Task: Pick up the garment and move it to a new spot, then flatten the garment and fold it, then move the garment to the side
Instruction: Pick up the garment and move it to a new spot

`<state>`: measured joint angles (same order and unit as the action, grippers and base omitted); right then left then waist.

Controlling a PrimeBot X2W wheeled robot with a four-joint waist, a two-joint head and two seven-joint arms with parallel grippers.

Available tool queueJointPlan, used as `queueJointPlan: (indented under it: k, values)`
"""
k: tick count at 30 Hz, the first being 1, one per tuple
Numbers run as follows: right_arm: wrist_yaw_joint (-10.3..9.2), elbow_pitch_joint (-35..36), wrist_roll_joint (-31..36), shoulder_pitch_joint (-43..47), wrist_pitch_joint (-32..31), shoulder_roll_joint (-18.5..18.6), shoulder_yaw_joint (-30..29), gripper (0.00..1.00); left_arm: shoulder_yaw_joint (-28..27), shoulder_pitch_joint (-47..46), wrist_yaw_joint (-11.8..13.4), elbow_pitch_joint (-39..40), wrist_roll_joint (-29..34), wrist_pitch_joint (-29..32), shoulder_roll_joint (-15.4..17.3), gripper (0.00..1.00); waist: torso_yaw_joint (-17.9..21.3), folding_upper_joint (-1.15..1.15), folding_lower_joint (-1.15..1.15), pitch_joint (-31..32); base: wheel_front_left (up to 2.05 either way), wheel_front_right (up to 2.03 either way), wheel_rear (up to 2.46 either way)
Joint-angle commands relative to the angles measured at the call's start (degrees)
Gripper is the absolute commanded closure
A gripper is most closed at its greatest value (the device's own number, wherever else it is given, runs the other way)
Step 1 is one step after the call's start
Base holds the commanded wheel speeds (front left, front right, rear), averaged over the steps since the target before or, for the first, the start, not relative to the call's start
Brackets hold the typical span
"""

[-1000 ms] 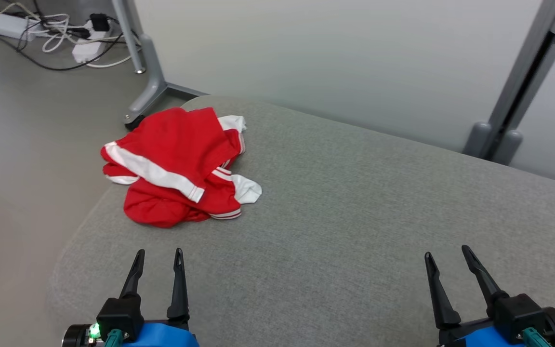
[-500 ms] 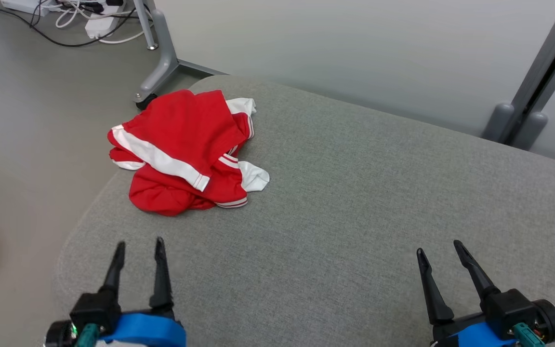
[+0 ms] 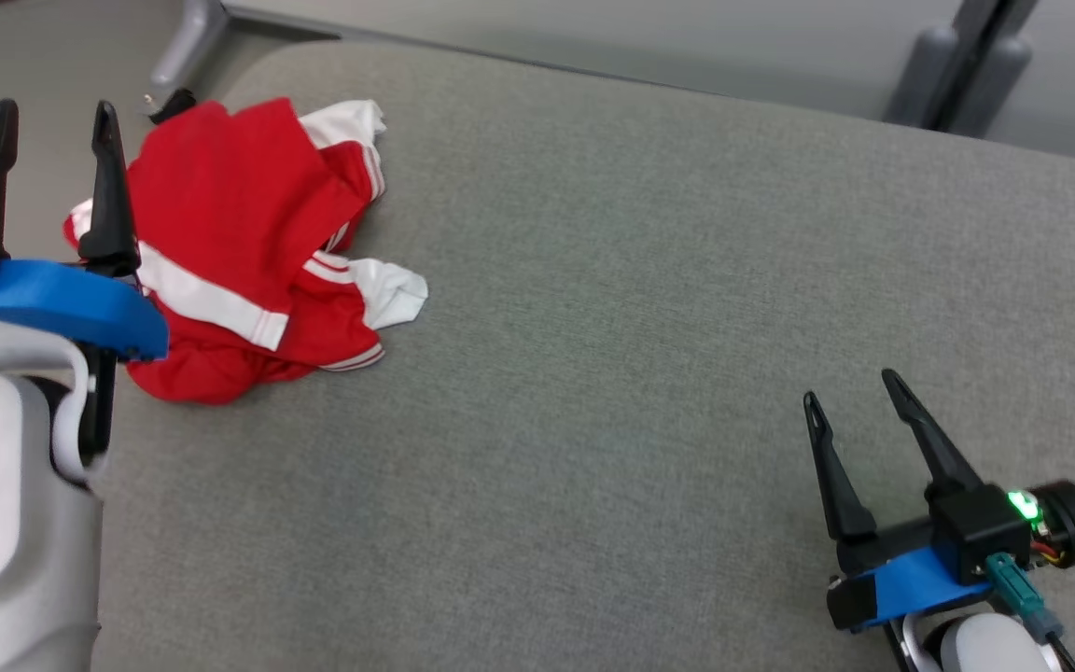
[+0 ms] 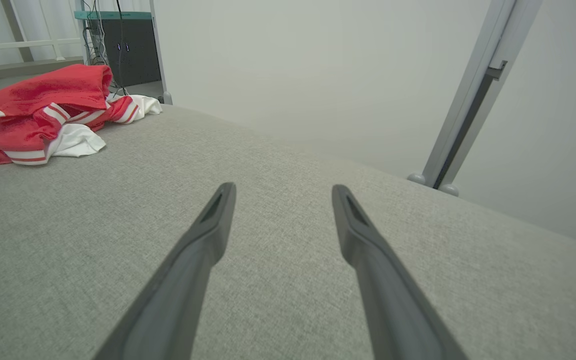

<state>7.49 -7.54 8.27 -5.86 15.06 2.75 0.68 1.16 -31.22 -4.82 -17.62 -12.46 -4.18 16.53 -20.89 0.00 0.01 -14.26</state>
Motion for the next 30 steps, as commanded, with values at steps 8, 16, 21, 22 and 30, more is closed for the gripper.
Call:
queueJointPlan:
  k: [8, 16, 21, 22, 30]
  values:
    - [0.01, 0.7, 3.6, -4.2, 0.2, 0.3, 1.9, 0.0, 2.7, -11.0, -2.2, -15.9, -4.4, 11.3, 3.2, 0.0, 5.5, 0.0, -0.01, -7.7, 0.0, 0.0, 0.0]
    - [0.01, 1.7, 5.7, -4.9, 0.2, 0.2, 0.7, 0.0, 7.2, -14.2, -2.7, -25.6, -3.9, 15.5, 5.9, 0.0, 7.8, 0.0, -0.01, -11.9, 0.0, 0.0, 0.0]
    - [0.01, 1.9, 5.3, -4.6, 0.2, 0.2, 0.5, 0.0, 8.5, -14.9, -2.6, -29.4, -3.5, 15.4, 6.1, 0.0, 7.9, 0.0, -0.01, -12.3, 0.0, 0.0, 0.0]
    - [0.01, 2.0, 5.1, -4.7, 0.2, 0.2, 0.7, 0.0, 8.6, -15.1, -2.1, -30.0, -3.5, 15.4, 6.1, 0.0, 7.8, 0.0, -0.01, -12.3, 0.0, 0.0, 0.0]
    - [0.01, 1.6, 4.5, -5.3, 0.2, 0.2, 1.9, 0.0, 7.8, -17.2, -2.1, -32.0, -5.2, 12.0, 6.2, 1.0, 7.6, 0.0, -0.01, -12.1, 0.0, 0.0, 0.0]
